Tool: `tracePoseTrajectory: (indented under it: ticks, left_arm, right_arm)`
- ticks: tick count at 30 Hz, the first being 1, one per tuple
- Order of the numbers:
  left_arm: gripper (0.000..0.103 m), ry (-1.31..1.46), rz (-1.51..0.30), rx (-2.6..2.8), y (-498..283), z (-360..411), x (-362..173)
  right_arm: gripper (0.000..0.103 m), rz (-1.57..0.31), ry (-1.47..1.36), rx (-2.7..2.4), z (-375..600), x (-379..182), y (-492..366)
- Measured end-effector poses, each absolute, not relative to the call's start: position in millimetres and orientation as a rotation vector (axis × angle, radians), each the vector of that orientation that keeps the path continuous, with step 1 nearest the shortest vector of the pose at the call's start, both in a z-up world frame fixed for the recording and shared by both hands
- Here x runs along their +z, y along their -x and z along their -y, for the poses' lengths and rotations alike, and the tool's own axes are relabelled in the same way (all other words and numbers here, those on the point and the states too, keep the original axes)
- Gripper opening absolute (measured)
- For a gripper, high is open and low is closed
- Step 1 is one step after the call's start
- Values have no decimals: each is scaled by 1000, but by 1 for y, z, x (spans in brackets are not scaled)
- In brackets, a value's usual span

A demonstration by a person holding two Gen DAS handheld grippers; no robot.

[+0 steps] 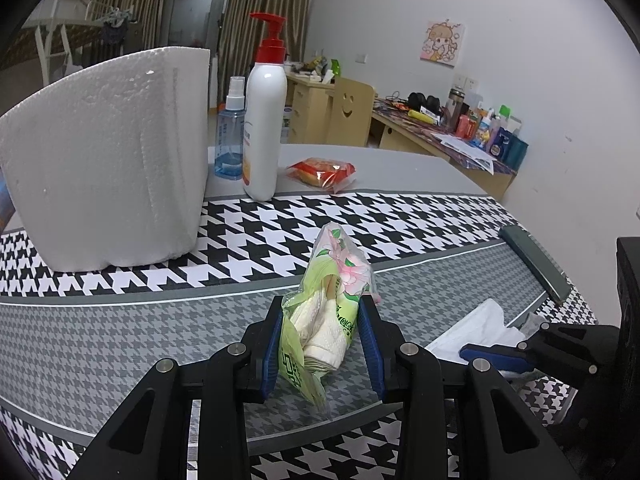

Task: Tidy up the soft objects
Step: 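Close right tool on white tissue and lift it off the grey sock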

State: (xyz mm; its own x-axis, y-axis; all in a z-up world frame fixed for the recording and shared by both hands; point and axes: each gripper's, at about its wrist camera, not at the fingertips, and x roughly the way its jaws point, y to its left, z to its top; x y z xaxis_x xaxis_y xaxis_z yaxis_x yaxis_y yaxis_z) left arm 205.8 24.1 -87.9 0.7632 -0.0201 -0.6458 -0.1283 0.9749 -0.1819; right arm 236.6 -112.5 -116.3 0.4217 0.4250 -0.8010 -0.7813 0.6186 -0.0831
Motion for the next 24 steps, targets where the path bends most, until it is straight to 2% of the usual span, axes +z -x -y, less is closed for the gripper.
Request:
tracePoseTrajectory:
  ticks: [4, 5, 13, 14, 15, 16, 20, 22, 24]
  left_arm:
    - [37, 224, -699, 62, -206, -25, -88]
    - [37, 224, -696, 63, -205, -25, -87]
    - [37, 218, -698, 69, -205, -24, -87]
    - [37, 219, -699, 69, -205, -25, -88]
    - [37, 219, -700, 70, -205, -25, -88]
    - [37, 220, -699, 70, -205, -25, -87]
    - [37, 218, -699, 71, -206, -25, -88]
    - [37, 216, -698, 71, -206, -25, -88]
    - [37, 216, -698, 71, -206, -24, -88]
  right_arm:
    - [24, -841, 465, 769, 117, -113, -244]
    - [23, -848, 456, 770, 119, -113, -247]
    - [22, -864, 401, 772, 127, -110, -245]
    - [25, -860, 391, 776, 130, -108, -245]
    - [35, -868, 383, 779, 131, -108, -246]
    - [38, -873, 381, 782, 133, -108, -245]
    - [35, -863, 367, 782, 138, -107, -242]
    - [22, -864, 357, 777, 140, -106, -241]
    - [22, -865, 341, 773, 143, -103, -241]
